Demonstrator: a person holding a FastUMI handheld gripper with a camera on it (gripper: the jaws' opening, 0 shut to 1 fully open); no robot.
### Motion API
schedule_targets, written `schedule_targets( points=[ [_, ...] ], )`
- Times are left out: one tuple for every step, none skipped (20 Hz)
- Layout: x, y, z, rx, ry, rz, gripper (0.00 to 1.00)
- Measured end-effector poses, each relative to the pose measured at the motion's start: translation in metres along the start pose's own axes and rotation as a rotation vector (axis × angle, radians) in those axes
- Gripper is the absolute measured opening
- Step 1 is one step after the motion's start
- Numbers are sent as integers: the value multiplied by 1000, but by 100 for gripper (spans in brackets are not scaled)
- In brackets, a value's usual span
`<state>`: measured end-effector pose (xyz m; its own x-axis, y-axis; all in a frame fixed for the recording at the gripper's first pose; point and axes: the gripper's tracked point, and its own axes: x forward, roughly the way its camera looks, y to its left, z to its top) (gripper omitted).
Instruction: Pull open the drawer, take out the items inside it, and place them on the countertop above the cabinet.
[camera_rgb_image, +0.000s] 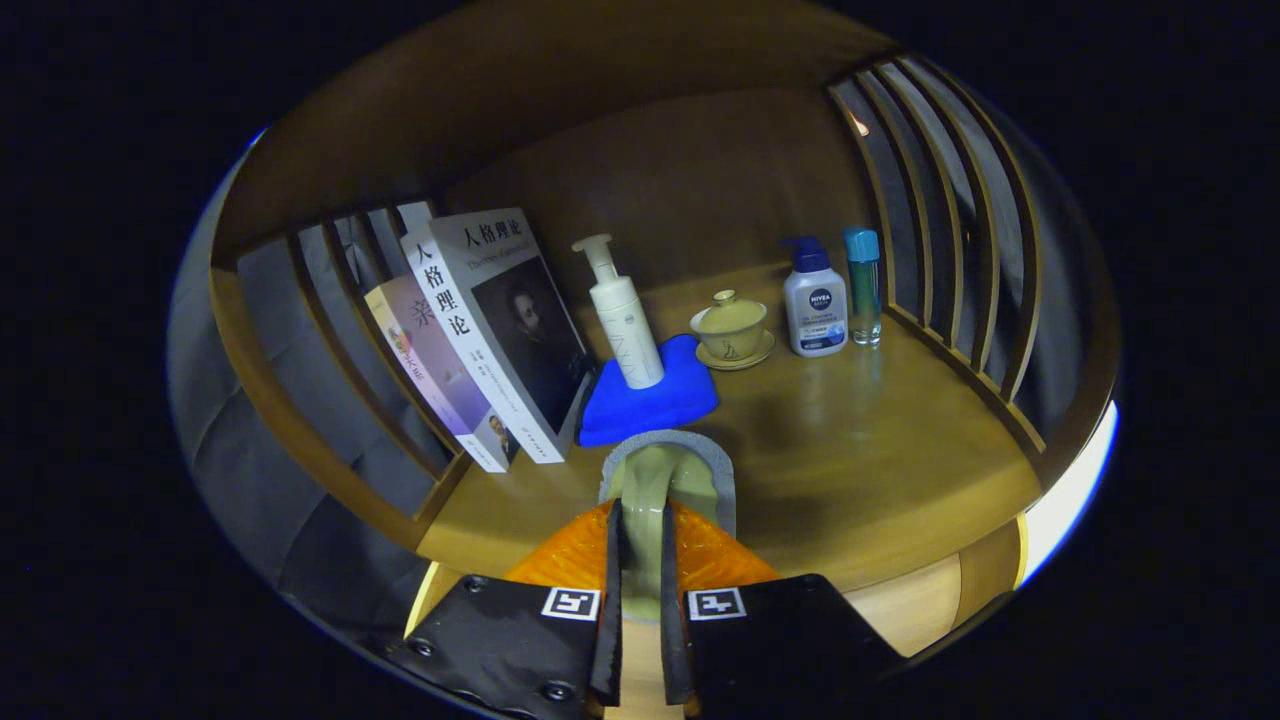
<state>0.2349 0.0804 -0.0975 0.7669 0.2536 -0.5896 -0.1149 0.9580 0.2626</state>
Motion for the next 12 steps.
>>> schedule_targets(
  points=[
    [3,1,1,4,-10,1,18],
    [7,2,3,5,-13,3,18],
    [14,1,5,2,-11,2,18],
    [9,2,4,-3,-10,0,19],
    [14,-2,5,-15,-18,-22,26],
    [21,-2,9,-30,-34,-29,32],
    [19,-1,9,-49,-46,-35,38],
    [18,-1,9,-69,-63,-35,45],
    [15,0,11,-96,-81,-40,63],
    [6,0,14,-126,-103,-52,81],
    [4,-1,17,-156,-129,-67,99],
    [-4,1,20,-189,-159,-75,98]
  ],
)
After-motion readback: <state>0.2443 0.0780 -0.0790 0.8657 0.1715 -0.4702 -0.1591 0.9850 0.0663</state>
